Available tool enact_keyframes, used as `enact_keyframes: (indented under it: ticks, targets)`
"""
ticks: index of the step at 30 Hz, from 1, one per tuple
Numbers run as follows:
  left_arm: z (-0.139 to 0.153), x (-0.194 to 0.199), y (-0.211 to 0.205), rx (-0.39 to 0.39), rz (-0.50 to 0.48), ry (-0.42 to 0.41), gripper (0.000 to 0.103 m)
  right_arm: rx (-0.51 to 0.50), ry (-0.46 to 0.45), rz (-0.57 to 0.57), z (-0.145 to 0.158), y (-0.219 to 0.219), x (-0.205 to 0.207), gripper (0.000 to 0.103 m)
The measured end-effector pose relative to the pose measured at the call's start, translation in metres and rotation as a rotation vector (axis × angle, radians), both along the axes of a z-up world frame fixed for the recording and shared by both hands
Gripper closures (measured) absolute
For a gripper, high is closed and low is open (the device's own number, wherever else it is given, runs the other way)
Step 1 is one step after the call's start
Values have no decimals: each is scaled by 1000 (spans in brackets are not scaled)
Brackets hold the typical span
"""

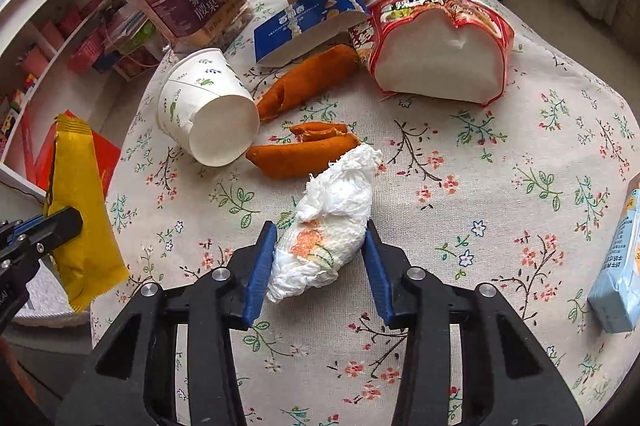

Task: Collect trash
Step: 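Grasp the yellow snack wrapper with the left gripper while the right gripper grasps the white tissue, then lift and carry the wrapper and tissue toward the wastebasket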

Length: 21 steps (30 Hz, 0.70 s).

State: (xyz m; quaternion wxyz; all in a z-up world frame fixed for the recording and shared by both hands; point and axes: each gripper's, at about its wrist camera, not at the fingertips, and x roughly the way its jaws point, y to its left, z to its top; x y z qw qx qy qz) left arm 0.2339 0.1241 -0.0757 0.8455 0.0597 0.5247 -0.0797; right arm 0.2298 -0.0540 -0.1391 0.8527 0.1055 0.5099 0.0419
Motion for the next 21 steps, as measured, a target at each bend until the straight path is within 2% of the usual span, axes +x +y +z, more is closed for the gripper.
enact_keyframes:
  ticks: [4,9,14,21]
  targets:
    - [15,-4,-3,-24,42,-67,96,1,-92,-2,29,-9,-10,63]
    - [41,-17,-7,-99,80,-155,96,-10,-247,7,80,-20,-21,63]
    - [65,-33,-19,-189,86,-242,96,-16,-352,14,123,-34,-36,63]
    - [86,-56,-48,-246,50,-323,96,-59,-435,-6,151,-60,-63,63]
